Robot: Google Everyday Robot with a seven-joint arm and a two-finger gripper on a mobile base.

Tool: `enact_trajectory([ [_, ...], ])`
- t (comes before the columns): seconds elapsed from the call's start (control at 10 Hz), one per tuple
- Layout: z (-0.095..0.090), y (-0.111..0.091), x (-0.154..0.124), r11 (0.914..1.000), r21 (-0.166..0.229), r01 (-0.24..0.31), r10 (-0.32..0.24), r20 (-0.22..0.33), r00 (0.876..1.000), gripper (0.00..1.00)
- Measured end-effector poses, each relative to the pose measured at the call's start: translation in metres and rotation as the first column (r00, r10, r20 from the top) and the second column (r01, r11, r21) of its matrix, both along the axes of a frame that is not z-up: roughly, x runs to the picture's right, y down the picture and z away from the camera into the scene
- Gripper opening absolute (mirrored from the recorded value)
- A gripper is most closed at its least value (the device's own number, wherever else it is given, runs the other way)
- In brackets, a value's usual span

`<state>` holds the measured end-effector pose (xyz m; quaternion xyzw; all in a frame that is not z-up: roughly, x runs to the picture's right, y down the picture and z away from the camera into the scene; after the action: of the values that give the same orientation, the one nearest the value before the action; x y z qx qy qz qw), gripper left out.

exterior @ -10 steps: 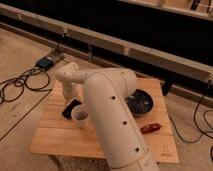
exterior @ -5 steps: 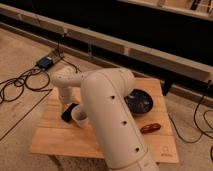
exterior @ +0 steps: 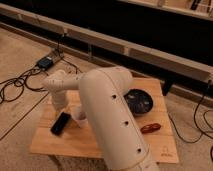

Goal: Push the eraser across the table

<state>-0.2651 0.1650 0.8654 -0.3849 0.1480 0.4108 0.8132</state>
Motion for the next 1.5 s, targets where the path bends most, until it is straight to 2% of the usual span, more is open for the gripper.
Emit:
enact_trajectory([
  [0.5,-0.028,0.024,-0.009,0.9985,-0.028,0.047,-0.045,0.040,0.998,0.65],
  [0.9,-0.048,0.047,-0.015,0.9947,-0.071,0.074,-0.069,0.070,0.995,0.65],
  [1.5,-0.065,0.066,-0.022,0.9886,-0.119,0.092,-0.078,0.117,0.990,0.65],
])
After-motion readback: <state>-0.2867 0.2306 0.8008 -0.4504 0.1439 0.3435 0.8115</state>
